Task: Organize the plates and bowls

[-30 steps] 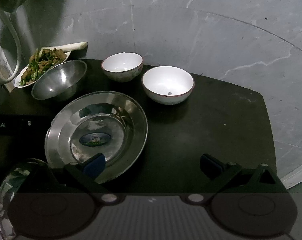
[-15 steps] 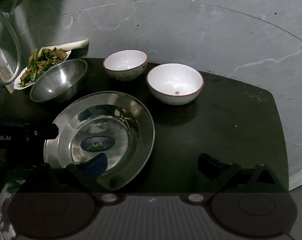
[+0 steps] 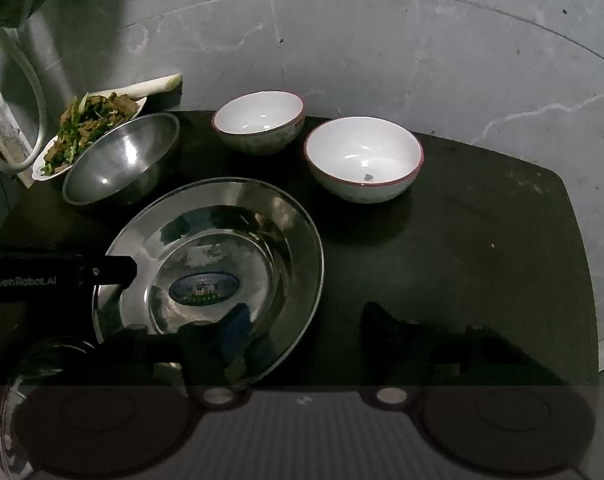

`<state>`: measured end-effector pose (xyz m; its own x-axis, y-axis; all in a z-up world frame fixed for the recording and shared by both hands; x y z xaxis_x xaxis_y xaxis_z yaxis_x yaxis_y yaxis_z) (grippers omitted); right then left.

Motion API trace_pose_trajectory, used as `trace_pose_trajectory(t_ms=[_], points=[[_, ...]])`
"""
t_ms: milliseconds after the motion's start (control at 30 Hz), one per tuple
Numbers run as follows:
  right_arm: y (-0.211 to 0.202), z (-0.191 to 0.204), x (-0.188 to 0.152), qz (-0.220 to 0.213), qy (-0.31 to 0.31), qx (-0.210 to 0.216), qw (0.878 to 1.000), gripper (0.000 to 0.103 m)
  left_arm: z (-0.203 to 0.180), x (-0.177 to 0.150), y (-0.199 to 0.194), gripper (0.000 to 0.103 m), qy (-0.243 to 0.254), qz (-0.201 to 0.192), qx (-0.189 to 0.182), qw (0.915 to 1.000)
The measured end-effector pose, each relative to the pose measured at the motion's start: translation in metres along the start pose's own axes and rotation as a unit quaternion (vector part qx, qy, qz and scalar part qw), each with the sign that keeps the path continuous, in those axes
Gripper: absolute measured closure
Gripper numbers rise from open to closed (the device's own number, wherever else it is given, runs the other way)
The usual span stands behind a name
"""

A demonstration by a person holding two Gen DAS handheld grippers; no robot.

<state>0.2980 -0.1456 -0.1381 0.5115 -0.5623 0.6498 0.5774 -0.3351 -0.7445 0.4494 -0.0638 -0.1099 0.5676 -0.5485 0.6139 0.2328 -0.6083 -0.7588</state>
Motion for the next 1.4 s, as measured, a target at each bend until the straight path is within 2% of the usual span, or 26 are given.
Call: trace_pose_trajectory(t_ms=[167,433,1000,1400], points=[[-0.001,0.001,0.000,0.000,-0.001,0.007,1.000,0.050,-0.003,0.000,0.000,0.082,0.001,0.000,-0.003,1.0000],[-0.002,0.006,0.000,0.000,-0.008,0.023,1.000,0.068,-0.006,0.000,-0.002,0.083,0.002,-0.002,0.005,1.0000],[-0.014,-0.010,-0.002,-0.003,0.020,0.026,0.999,0.072,-0.024,0.004,-0.008,0.085,0.006,-0.017,-0.001,0.9998],[-0.055,-0.033,0.003,-0.035,0.029,0.039,0.998,0.073,-0.057,0.009,-0.045,0.086,0.006,-0.059,-0.015,0.9981]])
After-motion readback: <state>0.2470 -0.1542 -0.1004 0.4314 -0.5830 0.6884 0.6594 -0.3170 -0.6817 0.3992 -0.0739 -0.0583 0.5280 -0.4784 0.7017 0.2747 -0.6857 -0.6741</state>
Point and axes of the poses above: each gripper's, at about its wrist camera, not at the fingertips, and y roughly the way its jaws point, z to its left, x to its top, the point moved 5 cm from there along y, roughly the way its jaws point, and after that the axes turned 5 degrees about -z, right-handed, at the moved point
